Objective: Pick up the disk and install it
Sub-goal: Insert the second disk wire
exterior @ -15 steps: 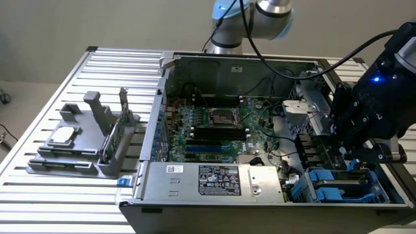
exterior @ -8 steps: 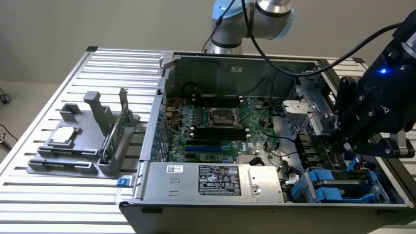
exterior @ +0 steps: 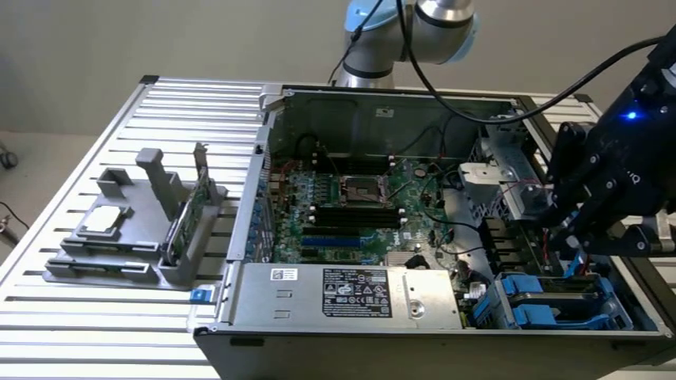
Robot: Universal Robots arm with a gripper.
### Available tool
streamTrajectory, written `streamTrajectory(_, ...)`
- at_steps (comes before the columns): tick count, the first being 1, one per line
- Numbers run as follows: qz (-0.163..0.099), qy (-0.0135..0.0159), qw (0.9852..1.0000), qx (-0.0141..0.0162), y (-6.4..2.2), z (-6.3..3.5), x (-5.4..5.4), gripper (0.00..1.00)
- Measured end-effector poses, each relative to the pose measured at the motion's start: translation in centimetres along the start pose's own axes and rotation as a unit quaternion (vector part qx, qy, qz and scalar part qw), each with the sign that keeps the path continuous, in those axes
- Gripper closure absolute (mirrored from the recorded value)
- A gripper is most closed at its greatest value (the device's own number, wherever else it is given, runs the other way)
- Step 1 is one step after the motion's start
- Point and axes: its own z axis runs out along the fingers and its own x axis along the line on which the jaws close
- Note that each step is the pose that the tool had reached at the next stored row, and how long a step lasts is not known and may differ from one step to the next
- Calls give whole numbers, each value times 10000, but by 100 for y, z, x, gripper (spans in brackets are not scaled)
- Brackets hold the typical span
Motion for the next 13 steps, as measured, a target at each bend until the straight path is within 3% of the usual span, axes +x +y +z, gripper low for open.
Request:
streamTrajectory(6, 1, -6, 10000, 0, 66, 1, -3, 66)
streamTrajectory(13, 12, -37, 10000, -11, 81, 8, -23, 66)
